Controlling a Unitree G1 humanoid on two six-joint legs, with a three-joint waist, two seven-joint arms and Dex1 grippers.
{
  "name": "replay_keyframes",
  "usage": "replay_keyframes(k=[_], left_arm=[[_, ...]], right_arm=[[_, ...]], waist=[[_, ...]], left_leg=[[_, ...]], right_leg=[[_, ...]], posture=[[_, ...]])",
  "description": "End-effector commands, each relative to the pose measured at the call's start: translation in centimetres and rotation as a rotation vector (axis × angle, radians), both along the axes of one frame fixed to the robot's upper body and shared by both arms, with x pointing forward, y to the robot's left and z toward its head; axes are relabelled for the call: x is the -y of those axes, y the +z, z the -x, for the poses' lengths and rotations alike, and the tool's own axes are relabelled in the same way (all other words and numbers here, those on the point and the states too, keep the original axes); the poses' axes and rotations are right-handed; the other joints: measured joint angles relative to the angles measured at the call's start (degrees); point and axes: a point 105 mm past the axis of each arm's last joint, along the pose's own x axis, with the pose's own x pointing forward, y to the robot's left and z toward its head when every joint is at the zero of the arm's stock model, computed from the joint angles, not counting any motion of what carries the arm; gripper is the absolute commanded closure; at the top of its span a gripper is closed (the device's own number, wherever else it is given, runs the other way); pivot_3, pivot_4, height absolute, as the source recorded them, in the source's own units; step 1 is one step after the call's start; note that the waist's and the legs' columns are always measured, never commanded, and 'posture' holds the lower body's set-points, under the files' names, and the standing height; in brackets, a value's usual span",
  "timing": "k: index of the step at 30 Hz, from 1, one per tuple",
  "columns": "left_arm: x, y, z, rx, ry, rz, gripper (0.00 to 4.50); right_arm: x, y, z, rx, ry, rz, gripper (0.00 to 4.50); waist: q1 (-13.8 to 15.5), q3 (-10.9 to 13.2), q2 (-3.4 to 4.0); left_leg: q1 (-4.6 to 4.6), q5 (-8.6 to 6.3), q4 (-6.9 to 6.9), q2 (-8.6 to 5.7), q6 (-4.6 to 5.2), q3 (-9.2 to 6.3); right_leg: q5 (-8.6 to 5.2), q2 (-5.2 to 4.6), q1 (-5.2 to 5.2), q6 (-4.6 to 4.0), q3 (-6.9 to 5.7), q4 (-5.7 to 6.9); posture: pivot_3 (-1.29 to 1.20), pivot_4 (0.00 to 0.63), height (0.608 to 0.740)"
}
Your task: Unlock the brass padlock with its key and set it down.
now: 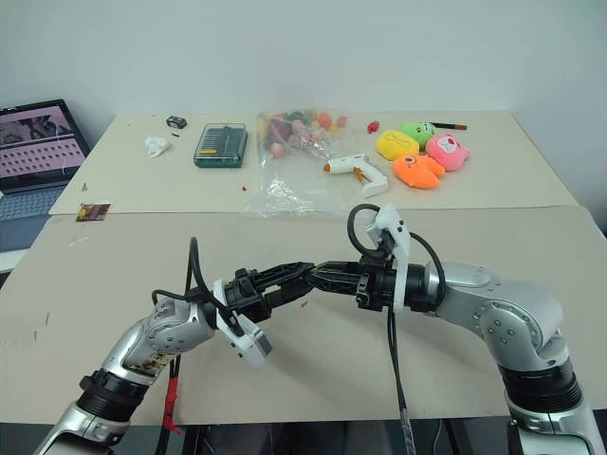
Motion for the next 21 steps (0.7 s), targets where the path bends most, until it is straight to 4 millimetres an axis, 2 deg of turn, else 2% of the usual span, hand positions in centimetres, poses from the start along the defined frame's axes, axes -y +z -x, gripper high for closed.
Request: replay_keyframes(k=[1, 9, 10, 17, 21], left_arm=[[0.2, 0.9, 0.6, 0.027, -0.028, 0.037, 3.68], [-0.3, 0.1, -0.4, -0.082, 0.006, 0.033, 3.68], [-0.3, 0.0, -0.5, -0.108, 0.0, 0.033, 2.68], [-0.9, -0.7, -0.6, -0.224, -0.018, 0.041, 0.06], [-1.8, -2.3, -0.6, -0.325, -0.022, 0.0, 0.02]], right_arm=[[0.1, 1.0, 0.2, 0.035, 0.004, -0.023, 4.39], [0.0, 0.6, 0.2, 0.045, 0.001, 0.005, 4.39], [0.0, 0.6, 0.2, 0.045, 0.001, 0.007, 4.39], [0.1, 0.5, -0.1, 0.048, -0.003, 0.012, 4.39], [0.1, 0.5, -0.2, 0.051, -0.004, 0.008, 4.39]], waist=[[0.0, 0.0, 0.0], [0.0, 0.0, 0.0], [0.0, 0.0, 0.0], [-0.1, 0.0, 0.0], [-0.1, 0.0, 0.0]], left_leg=[[0.0, 0.0, 0.0, 0.0, 0.0, 0.0], [0.0, 0.0, 0.0, 0.0, 0.0, 0.0], [0.0, 0.0, 0.0, 0.0, 0.0, 0.0], [0.01, 0.0, 0.0, 0.0, 0.0, 0.0], [0.01, 0.0, -0.01, 0.0, 0.0, 0.0]], right_leg=[[0.0, 0.0, 0.0, 0.0, 0.0, 0.0], [0.0, 0.0, 0.0, 0.0, 0.0, 0.01], [0.0, 0.0, -0.01, 0.0, 0.0, 0.01], [0.0, 0.01, -0.01, 0.0, 0.0, 0.01], [0.0, 0.01, -0.03, 0.0, 0.0, 0.01]], posture=[[0.0, 0.15, 0.74], [0.0, 0.15, 0.74], [0.0, 0.15, 0.74], [0.0, 0.15, 0.74], [0.0, 0.15, 0.74]])
